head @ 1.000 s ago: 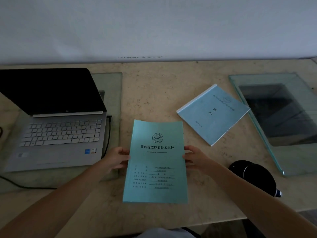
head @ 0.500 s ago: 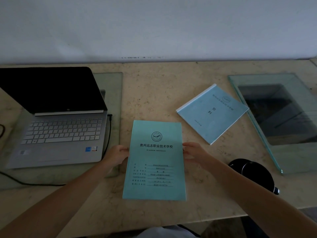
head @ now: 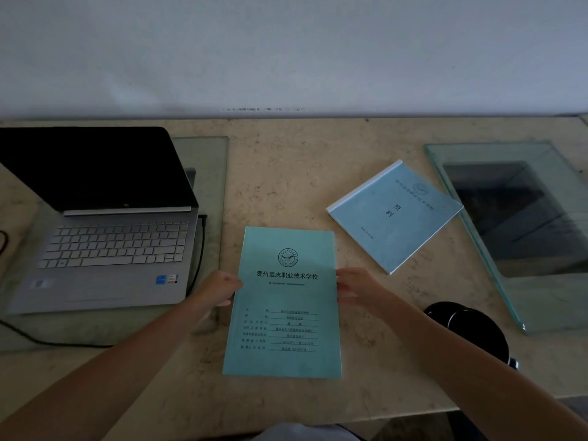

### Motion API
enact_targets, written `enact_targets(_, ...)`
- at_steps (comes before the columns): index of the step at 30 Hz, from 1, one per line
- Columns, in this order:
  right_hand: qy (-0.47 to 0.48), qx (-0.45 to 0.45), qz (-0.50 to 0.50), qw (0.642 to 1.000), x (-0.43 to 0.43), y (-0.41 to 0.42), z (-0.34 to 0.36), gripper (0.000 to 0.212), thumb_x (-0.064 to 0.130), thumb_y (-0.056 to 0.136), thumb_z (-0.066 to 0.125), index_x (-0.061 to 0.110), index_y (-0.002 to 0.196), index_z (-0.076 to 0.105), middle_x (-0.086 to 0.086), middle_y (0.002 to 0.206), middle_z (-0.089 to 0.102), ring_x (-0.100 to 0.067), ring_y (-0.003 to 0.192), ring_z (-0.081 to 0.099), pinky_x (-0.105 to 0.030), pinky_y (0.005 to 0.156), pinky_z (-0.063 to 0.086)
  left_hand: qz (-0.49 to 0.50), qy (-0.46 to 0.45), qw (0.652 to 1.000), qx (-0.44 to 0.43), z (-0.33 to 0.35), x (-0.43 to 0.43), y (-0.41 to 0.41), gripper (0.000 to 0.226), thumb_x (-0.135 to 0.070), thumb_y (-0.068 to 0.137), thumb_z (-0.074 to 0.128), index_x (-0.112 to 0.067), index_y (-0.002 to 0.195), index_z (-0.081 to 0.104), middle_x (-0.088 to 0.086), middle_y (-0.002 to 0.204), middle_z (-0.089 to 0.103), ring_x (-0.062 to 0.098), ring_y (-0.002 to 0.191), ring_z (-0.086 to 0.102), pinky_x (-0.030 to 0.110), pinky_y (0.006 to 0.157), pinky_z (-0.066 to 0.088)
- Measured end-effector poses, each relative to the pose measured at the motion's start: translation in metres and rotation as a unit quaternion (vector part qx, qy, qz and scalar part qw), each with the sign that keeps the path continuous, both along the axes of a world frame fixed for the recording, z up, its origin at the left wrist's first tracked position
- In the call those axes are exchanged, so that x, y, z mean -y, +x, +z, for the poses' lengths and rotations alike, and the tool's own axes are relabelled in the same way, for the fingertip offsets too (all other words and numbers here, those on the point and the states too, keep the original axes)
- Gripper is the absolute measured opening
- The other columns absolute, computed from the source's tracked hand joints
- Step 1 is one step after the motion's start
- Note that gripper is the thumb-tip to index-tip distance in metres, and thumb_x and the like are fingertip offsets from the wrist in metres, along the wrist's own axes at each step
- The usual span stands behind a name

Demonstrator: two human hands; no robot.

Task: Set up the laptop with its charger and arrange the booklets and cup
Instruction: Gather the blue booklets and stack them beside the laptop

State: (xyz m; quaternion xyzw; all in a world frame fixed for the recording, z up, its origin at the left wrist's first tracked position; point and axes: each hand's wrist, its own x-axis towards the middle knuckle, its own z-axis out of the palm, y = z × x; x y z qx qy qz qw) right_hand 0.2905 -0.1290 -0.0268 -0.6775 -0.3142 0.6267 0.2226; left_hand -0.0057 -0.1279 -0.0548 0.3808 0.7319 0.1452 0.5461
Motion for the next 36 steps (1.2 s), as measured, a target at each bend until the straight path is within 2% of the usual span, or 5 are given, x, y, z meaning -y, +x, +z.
enact_targets(7,-0.034,-0.047,-0.023,0.998,-0.008,0.015,0.006,0.012,0.008,0.090,0.055,0.004,0.091,0.067,-0.008,0.089,0.069,-0.021,0.079,0.068,-0.033,0.067,0.055,-0.111,-0.003,0.990,-0.084,0.013,-0.017,-0.003,0.028,-0.020,0.091,0.056,-0.003,0.112,0.061,0.002,0.092,0.060,0.015,0.083,0.058,0.024,0.063,0.048)
enact_targets(14,0.000,-0.058,-0.143,0.988,-0.039,0.066,0.021,0.017,0.007,0.092,0.054,0.003,0.108,0.058,-0.012,0.095,0.060,-0.024,0.082,0.061,-0.037,0.073,0.055,-0.125,0.113,0.978,-0.121,0.032,-0.067,0.025,0.040,-0.016,0.089,0.055,-0.005,0.127,0.056,0.014,0.126,0.060,0.026,0.111,0.059,0.039,0.097,0.047)
enact_targets(24,0.026,-0.044,-0.263,0.963,-0.062,0.186,0.030,0.016,0.010,0.095,0.050,0.005,0.109,0.055,-0.014,0.099,0.057,-0.027,0.087,0.060,-0.041,0.079,0.053,-0.270,0.201,0.939,-0.076,0.059,-0.160,0.140,0.034,-0.020,0.093,0.051,-0.011,0.125,0.058,0.006,0.128,0.060,0.020,0.117,0.055,0.030,0.096,0.040)
enact_targets(31,0.009,-0.032,-0.287,0.957,-0.079,0.239,0.009,0.020,0.010,0.096,0.049,0.001,0.113,0.055,-0.017,0.104,0.063,-0.033,0.094,0.064,-0.043,0.085,0.052,-0.248,0.142,0.956,-0.071,0.036,-0.215,0.208,0.041,-0.013,0.088,0.058,-0.002,0.128,0.055,0.016,0.129,0.059,0.027,0.120,0.055,0.034,0.106,0.039)
enact_targets(36,0.038,0.020,-0.240,0.970,-0.110,0.239,-0.009,0.015,0.013,0.095,0.051,0.014,0.093,0.066,-0.007,0.089,0.072,-0.017,0.077,0.071,-0.032,0.072,0.057,-0.213,0.096,0.970,-0.060,0.023,-0.236,0.246,0.042,-0.022,0.088,0.057,-0.006,0.127,0.052,0.011,0.118,0.058,0.025,0.108,0.055,0.029,0.090,0.039)
